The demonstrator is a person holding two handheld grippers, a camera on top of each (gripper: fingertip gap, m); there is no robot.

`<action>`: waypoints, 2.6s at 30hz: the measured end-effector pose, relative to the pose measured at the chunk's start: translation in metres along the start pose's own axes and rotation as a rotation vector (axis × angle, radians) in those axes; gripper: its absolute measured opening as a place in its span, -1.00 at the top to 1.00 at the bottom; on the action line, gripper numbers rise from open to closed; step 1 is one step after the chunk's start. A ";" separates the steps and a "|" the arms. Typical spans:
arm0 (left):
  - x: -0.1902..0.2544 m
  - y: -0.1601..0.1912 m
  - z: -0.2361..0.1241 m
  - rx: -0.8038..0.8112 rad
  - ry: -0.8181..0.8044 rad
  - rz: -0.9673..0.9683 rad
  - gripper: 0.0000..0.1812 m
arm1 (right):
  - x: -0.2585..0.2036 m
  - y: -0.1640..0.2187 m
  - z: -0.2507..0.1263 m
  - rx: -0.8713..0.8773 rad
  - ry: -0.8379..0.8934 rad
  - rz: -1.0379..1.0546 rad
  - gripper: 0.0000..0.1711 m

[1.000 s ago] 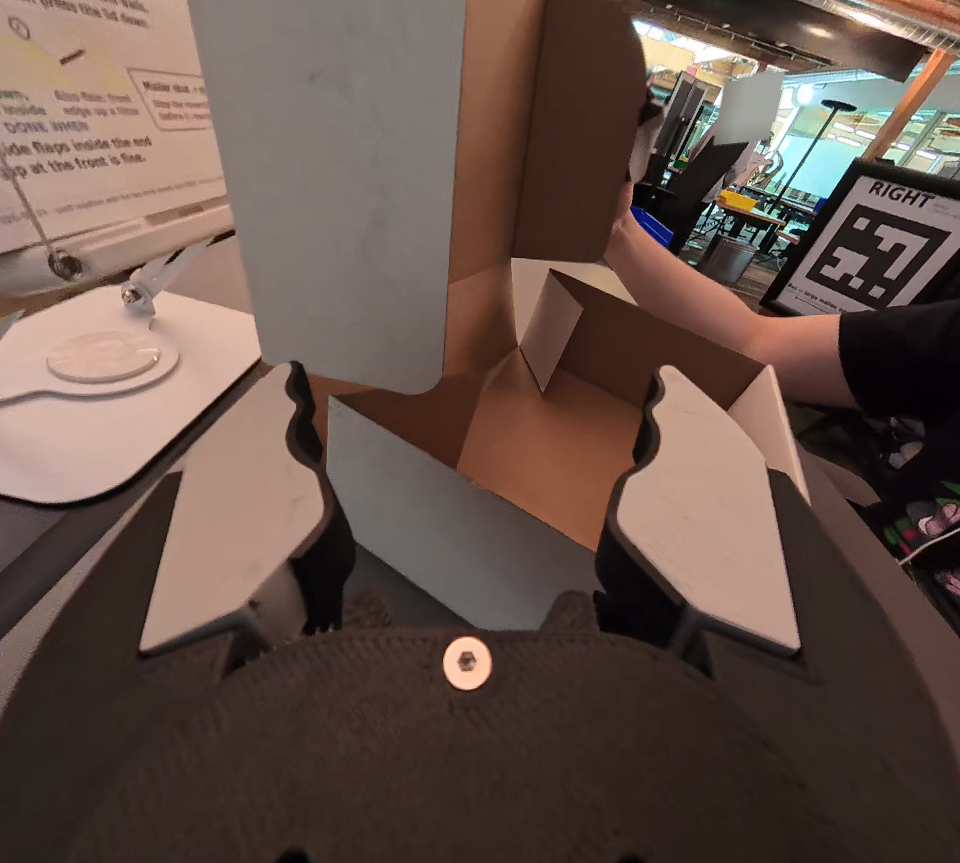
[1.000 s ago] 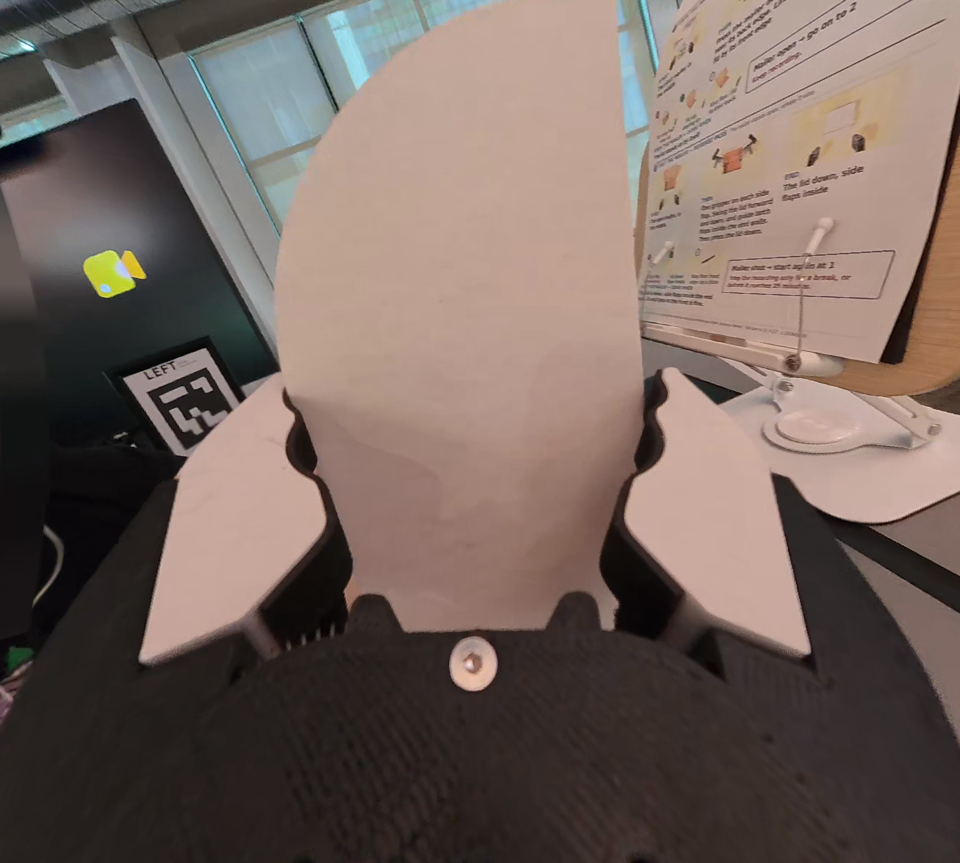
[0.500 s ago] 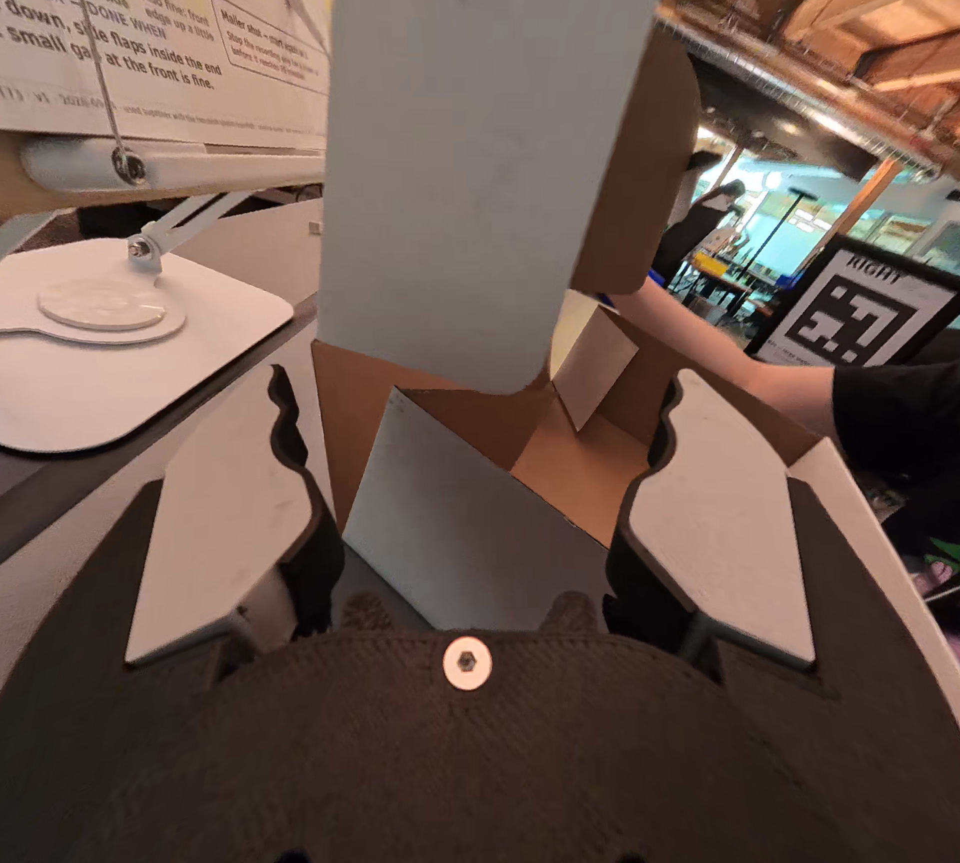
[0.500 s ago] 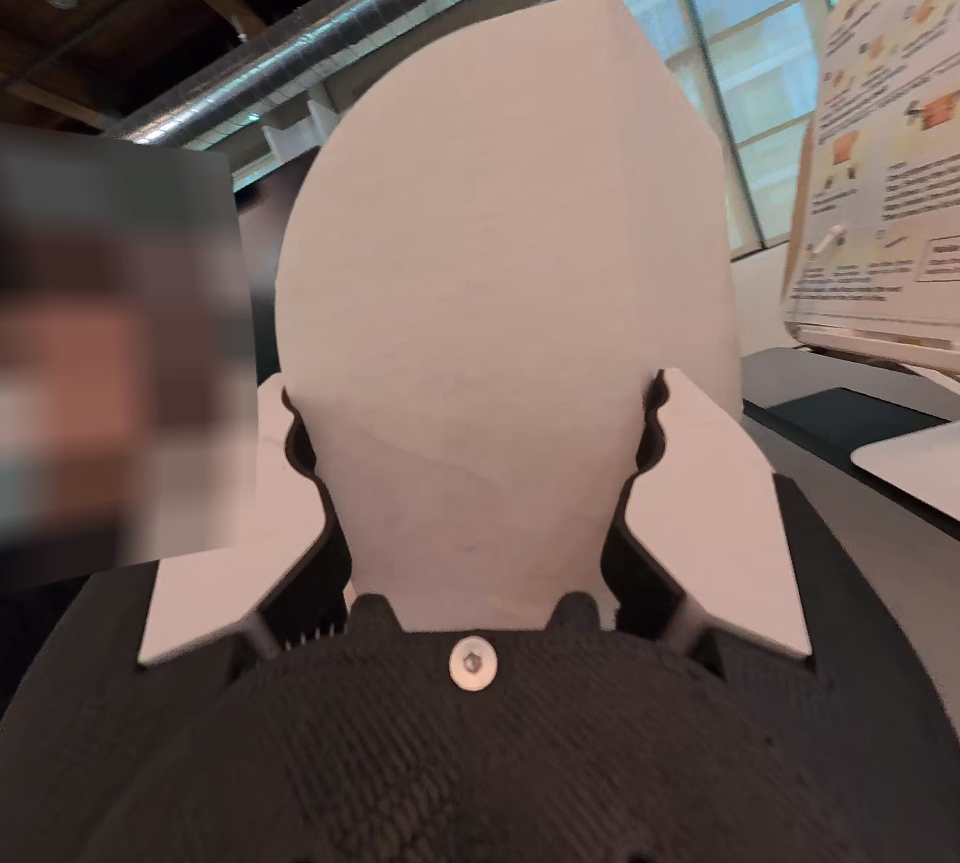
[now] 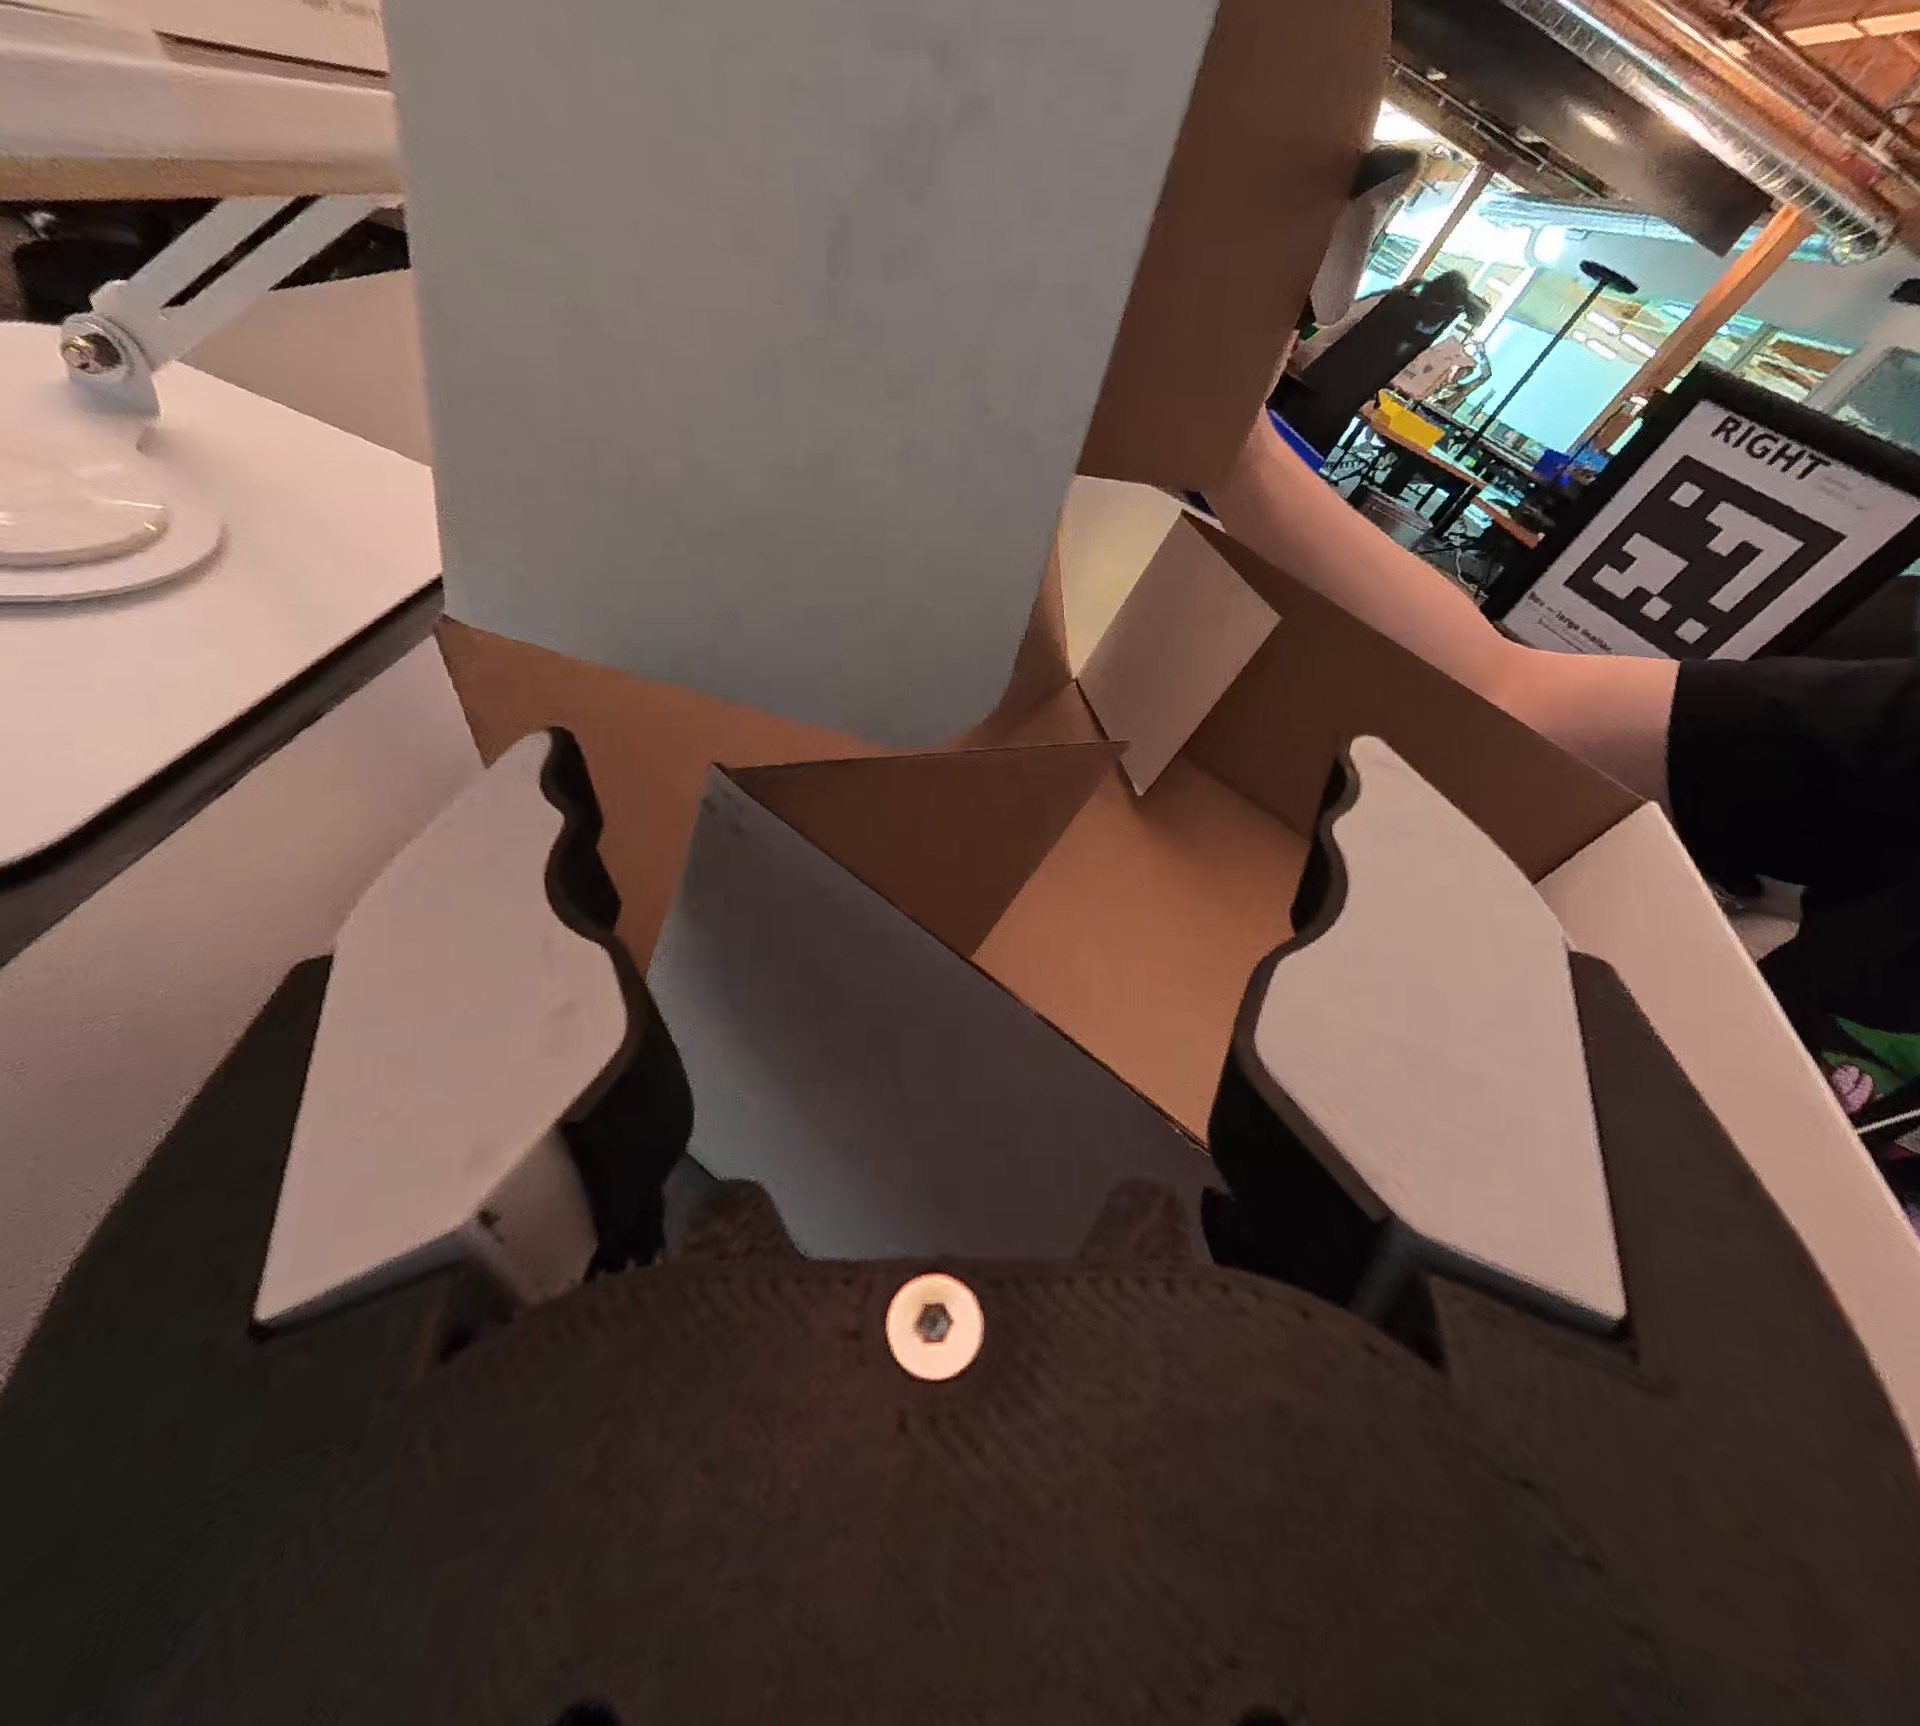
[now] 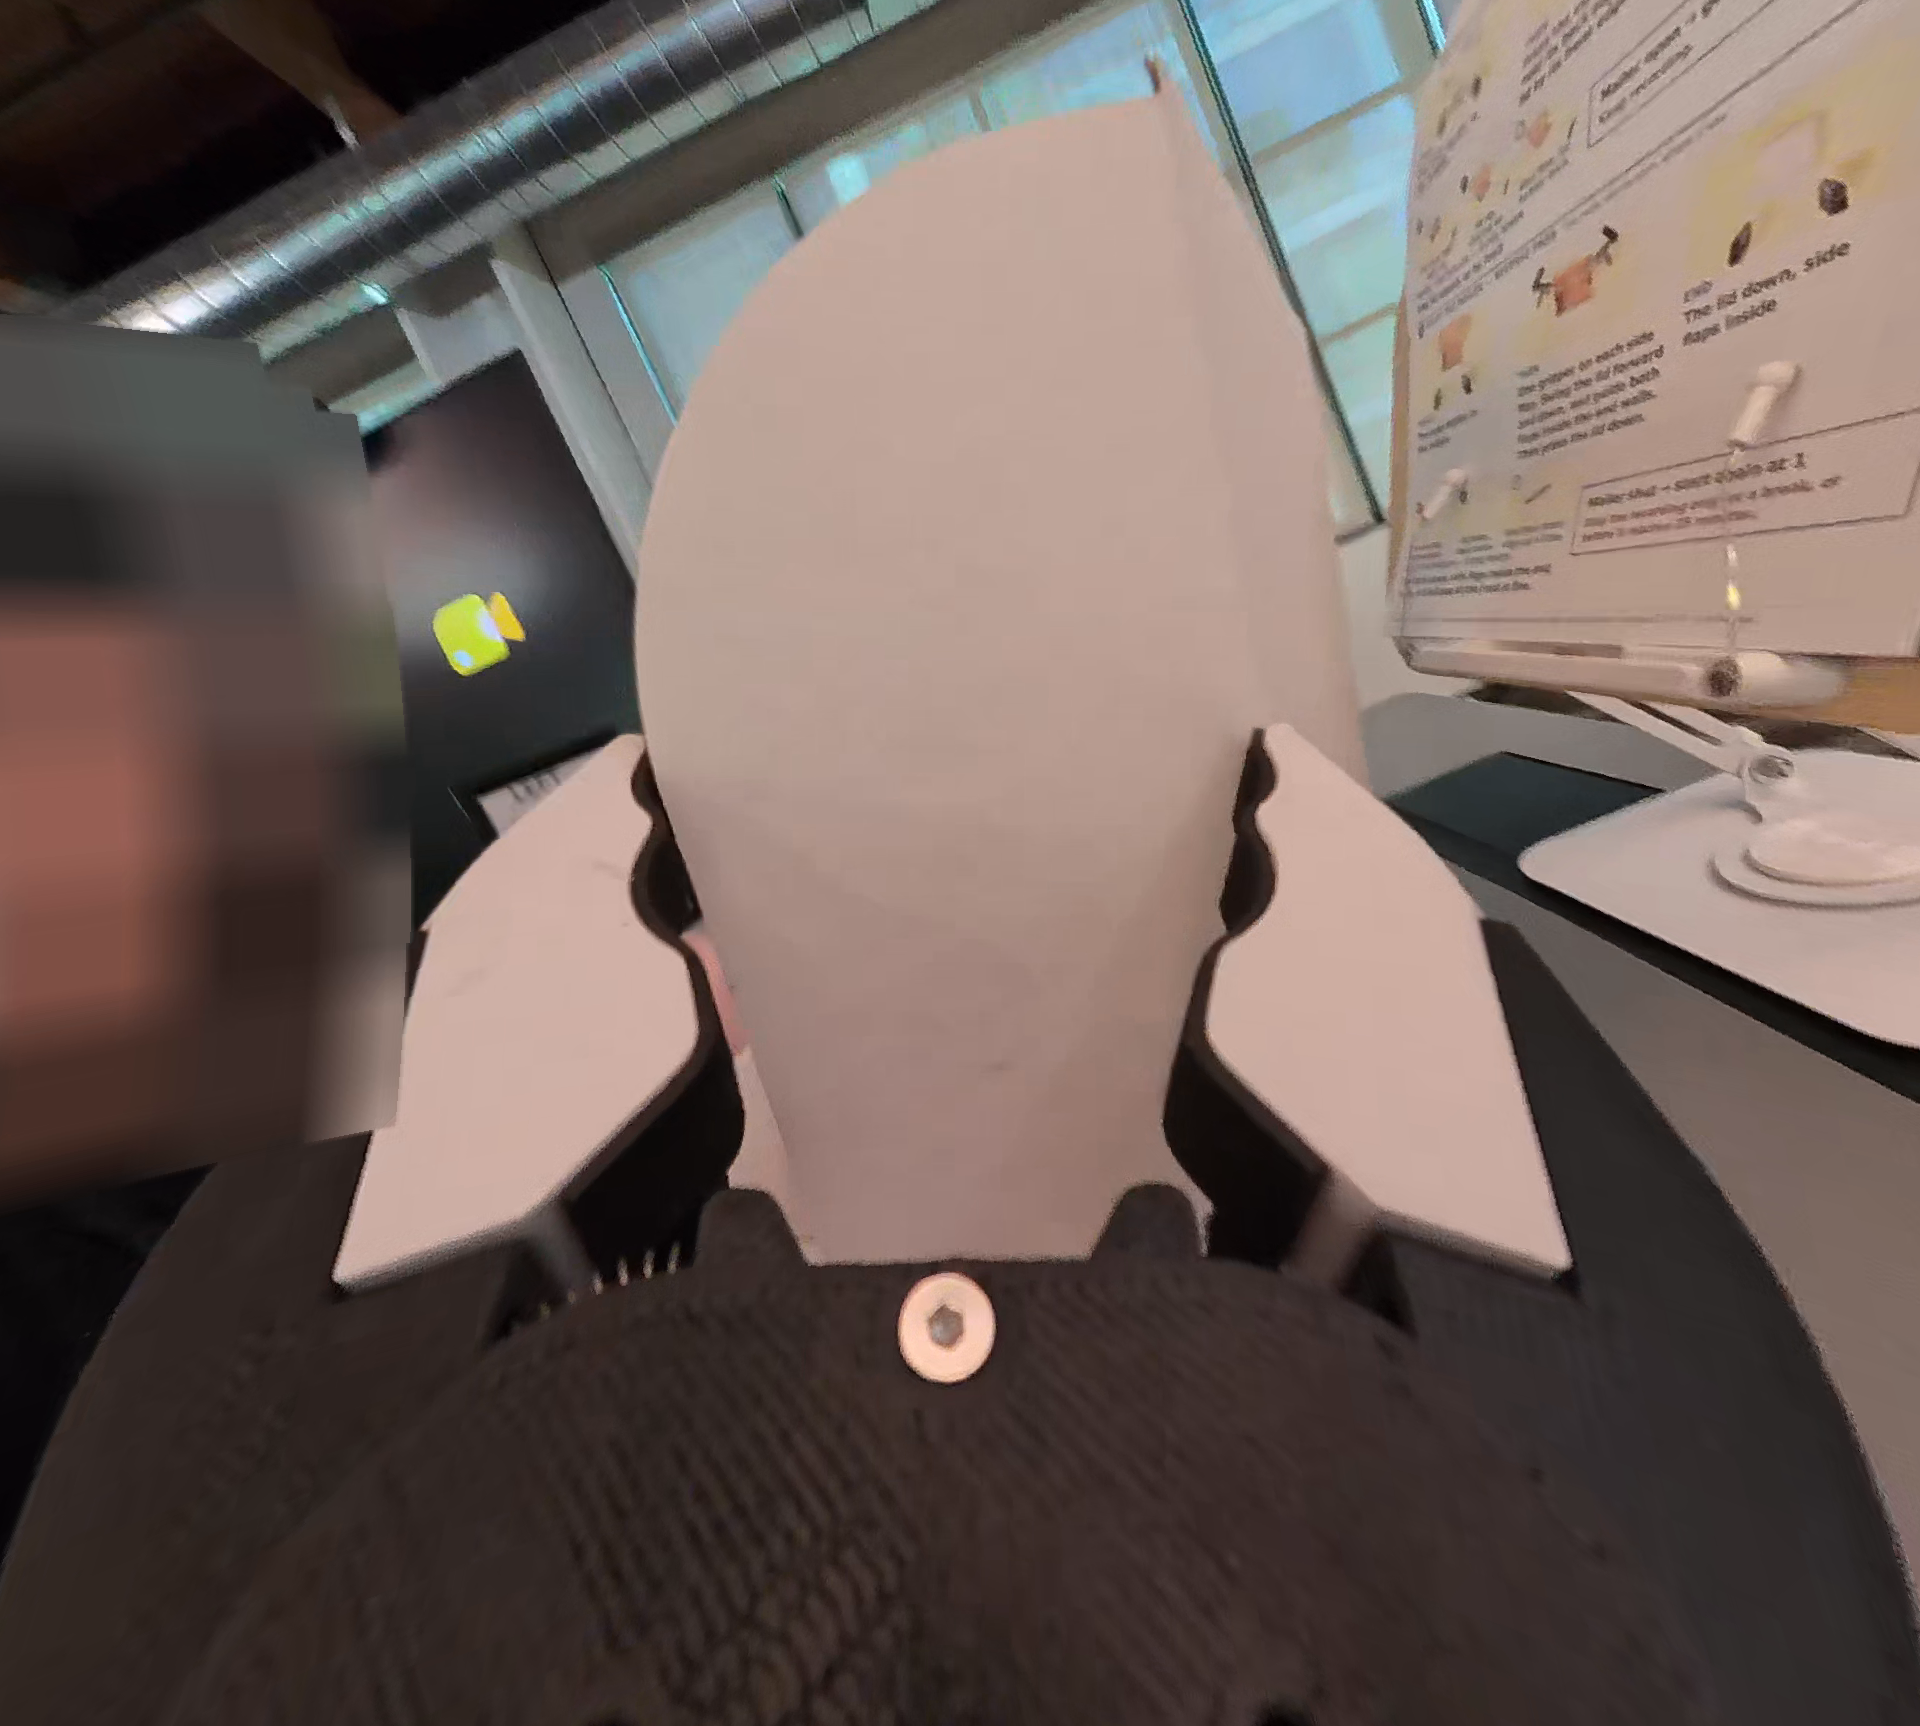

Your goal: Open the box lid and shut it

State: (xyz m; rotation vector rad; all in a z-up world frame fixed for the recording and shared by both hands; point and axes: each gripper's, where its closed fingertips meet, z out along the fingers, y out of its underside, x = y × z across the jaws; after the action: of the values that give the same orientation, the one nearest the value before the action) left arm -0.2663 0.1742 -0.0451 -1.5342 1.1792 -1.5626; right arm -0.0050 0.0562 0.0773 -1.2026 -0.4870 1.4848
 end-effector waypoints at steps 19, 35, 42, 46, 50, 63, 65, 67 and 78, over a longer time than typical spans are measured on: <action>0.043 0.035 0.008 -0.181 0.013 0.000 -0.50 | -0.003 0.056 0.010 -0.476 0.194 -0.312 -0.07; -0.007 0.003 -0.032 0.052 -0.049 -0.046 -0.42 | 0.006 0.065 0.011 -0.485 0.194 -0.269 -0.08; -0.018 0.012 -0.017 0.024 0.013 -0.124 -0.45 | 0.006 0.065 0.013 -0.493 0.198 -0.285 -0.08; -0.014 0.002 -0.019 0.067 0.025 -0.107 -0.42 | 0.013 0.064 0.016 -0.475 0.225 -0.286 -0.07; -0.003 0.004 -0.016 0.043 0.038 -0.095 -0.43 | 0.025 0.060 0.022 -0.440 0.277 -0.302 -0.07; 0.007 0.006 -0.030 -0.092 -0.100 -0.048 -0.27 | 0.069 0.053 0.033 -0.410 0.524 -0.435 -0.13; 0.006 -0.006 -0.037 -0.094 -0.170 -0.005 -0.23 | 0.071 0.052 0.032 -0.419 0.546 -0.427 -0.06; 0.008 -0.023 -0.049 -0.063 -0.228 -0.007 -0.05 | 0.077 0.049 0.031 -0.428 0.603 -0.436 0.03; -0.009 -0.078 -0.032 0.025 -0.695 0.041 -0.04 | 0.092 0.052 0.028 -0.599 0.847 -0.548 0.25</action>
State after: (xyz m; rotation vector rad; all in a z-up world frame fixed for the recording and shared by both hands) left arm -0.2860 0.2179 0.0251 -1.8073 0.7753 -0.8786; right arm -0.0428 0.1320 0.0078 -1.8317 -0.6125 0.2801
